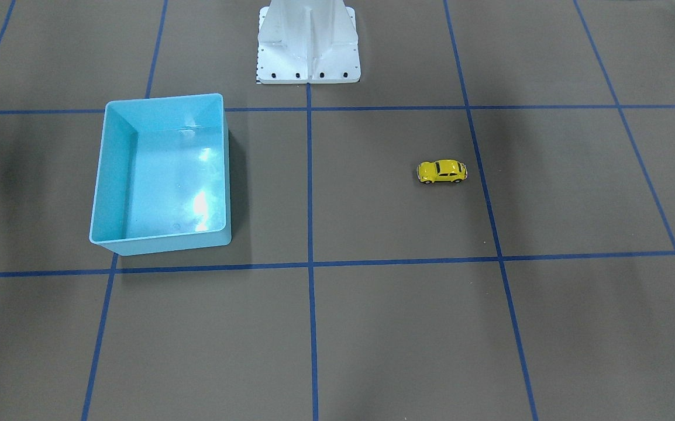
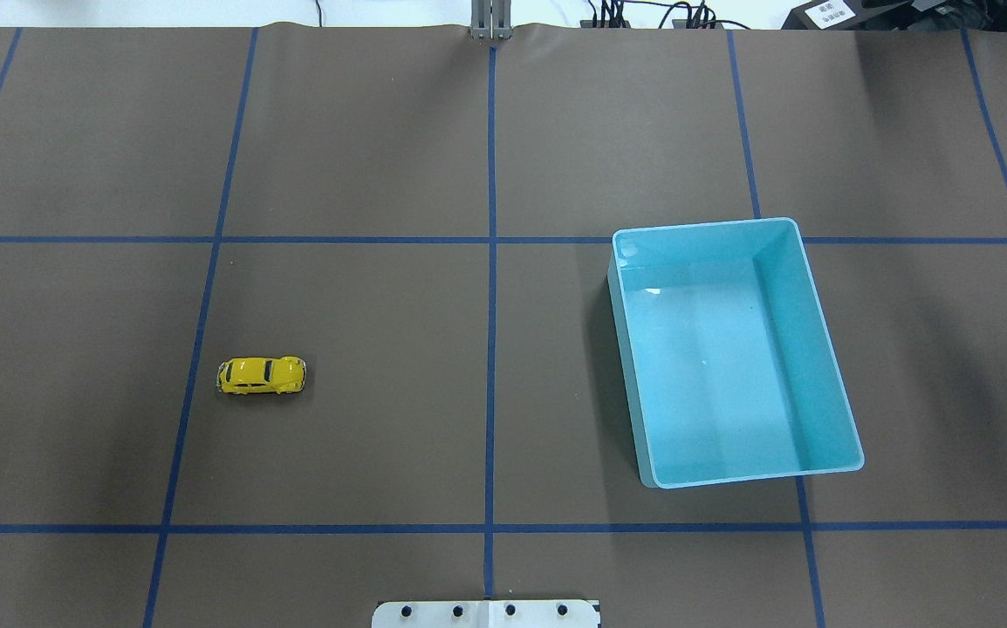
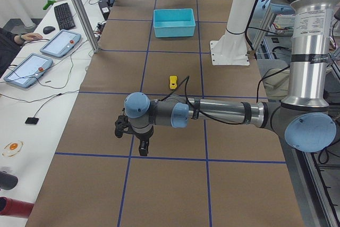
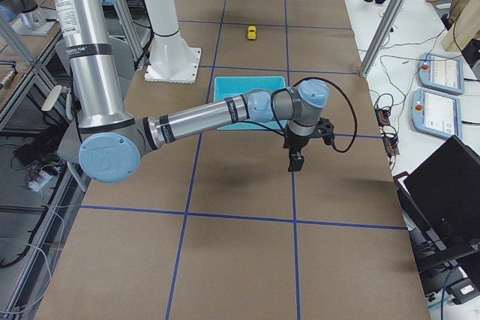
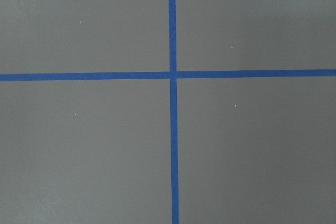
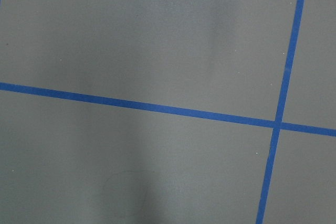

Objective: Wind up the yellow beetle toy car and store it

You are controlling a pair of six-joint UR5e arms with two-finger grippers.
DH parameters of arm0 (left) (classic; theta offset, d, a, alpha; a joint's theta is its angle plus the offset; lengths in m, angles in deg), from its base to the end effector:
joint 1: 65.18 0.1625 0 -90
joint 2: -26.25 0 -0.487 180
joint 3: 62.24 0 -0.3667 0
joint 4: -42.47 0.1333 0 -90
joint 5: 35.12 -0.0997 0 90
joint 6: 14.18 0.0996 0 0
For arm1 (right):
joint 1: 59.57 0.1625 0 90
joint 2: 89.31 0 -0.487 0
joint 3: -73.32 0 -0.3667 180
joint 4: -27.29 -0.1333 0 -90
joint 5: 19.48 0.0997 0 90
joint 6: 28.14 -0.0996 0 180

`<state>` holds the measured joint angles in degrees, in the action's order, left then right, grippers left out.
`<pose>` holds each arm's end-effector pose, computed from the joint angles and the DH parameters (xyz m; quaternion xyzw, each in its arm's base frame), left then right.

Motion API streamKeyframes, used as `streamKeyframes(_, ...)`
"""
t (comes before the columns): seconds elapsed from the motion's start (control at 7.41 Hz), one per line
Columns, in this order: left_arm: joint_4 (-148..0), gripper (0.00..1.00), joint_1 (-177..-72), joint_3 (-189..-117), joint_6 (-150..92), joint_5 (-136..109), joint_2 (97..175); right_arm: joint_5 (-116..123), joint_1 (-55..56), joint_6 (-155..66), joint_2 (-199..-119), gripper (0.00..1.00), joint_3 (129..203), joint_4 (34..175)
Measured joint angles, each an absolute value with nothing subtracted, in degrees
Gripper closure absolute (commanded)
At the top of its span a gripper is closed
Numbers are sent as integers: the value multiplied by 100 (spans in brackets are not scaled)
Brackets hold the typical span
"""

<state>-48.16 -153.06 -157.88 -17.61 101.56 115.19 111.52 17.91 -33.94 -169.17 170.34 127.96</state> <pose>-0.0437 -0.4639 0.6791 0.0225 0.3973 0.0075 0.9174 -0.0515 -0.5455 0.5971 -0.0033 -0.3536 -0.0746 0.9324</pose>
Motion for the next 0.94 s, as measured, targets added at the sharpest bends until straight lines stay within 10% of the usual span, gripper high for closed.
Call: streamKeyframes(0.94, -3730, 0, -14462, -18024, -1761, 9935, 11529, 11156, 1787, -3382, -16918, 0, 17000, 12769)
